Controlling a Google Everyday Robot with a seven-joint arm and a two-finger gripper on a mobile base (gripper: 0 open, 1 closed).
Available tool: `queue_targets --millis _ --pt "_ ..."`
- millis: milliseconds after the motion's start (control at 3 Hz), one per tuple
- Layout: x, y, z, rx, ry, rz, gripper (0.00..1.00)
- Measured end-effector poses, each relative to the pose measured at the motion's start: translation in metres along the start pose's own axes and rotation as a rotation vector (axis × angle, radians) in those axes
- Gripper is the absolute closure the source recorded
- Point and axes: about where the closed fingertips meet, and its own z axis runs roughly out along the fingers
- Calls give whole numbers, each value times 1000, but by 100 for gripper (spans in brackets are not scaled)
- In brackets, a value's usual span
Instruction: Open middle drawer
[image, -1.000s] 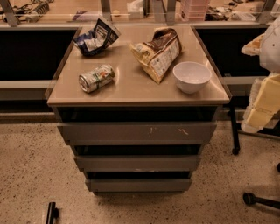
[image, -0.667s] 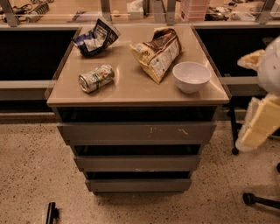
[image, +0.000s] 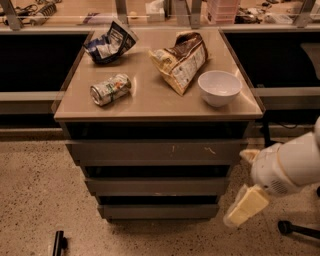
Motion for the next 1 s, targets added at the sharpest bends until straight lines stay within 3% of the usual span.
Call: queue_targets --millis 333,1000 --pt "26 5 42 -33 -2 44 0" --pt "26 5 42 -32 -2 44 42"
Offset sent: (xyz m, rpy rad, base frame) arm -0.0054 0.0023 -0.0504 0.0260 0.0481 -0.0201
